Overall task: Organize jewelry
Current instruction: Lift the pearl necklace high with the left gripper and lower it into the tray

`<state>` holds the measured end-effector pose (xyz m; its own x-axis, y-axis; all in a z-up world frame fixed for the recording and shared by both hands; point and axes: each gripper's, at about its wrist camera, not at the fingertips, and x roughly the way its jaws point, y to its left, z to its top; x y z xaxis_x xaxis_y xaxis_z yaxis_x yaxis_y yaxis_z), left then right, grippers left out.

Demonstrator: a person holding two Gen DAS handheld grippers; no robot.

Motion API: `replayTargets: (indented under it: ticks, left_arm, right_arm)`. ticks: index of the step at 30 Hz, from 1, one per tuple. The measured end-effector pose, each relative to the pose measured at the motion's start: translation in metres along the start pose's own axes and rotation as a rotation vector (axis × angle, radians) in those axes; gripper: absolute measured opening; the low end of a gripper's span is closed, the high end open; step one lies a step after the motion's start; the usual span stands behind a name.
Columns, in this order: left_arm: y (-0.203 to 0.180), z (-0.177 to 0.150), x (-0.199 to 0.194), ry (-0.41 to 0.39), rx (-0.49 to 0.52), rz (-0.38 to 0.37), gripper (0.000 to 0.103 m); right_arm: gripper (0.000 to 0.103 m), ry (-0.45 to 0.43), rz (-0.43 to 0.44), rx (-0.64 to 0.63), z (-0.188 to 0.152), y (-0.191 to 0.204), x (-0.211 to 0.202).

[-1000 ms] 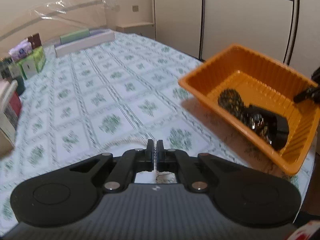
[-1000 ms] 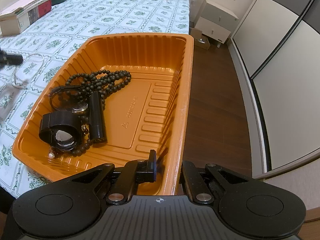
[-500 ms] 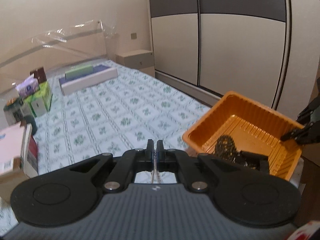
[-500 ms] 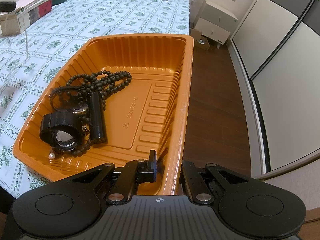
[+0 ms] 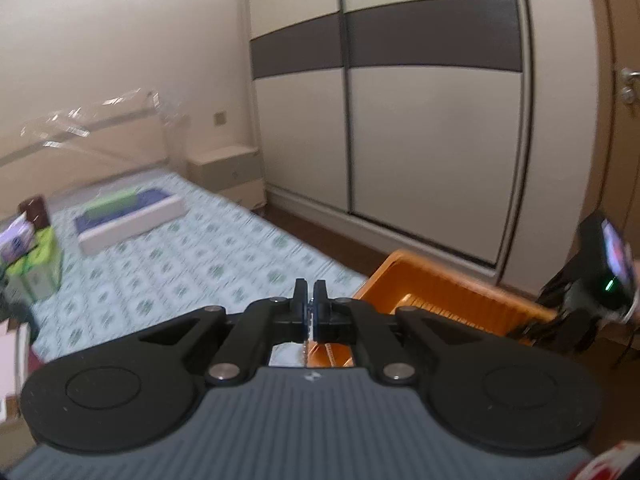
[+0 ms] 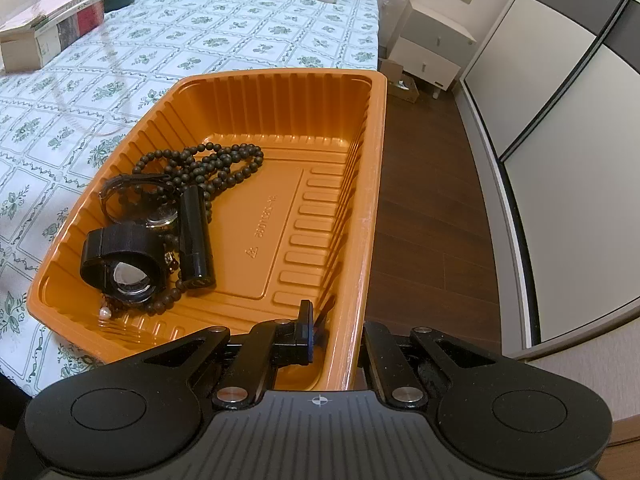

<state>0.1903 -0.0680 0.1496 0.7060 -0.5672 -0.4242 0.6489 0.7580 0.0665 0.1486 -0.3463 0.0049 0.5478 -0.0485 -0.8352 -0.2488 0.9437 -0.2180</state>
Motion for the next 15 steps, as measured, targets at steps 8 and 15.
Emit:
replayTargets:
  ticks: [8,15]
  left_arm:
    - [-0.047,0.029,0.020,-0.053,0.039,-0.107,0.001]
    - [-0.074,0.019,0.048,-0.006,0.048,-0.168,0.001]
  right_arm:
    - [0.004,-0.002,-0.001,-0.003,0.000,0.000,0.000]
    - [0.004,-0.005,0.001,-0.004,-0.001,0.000,0.000]
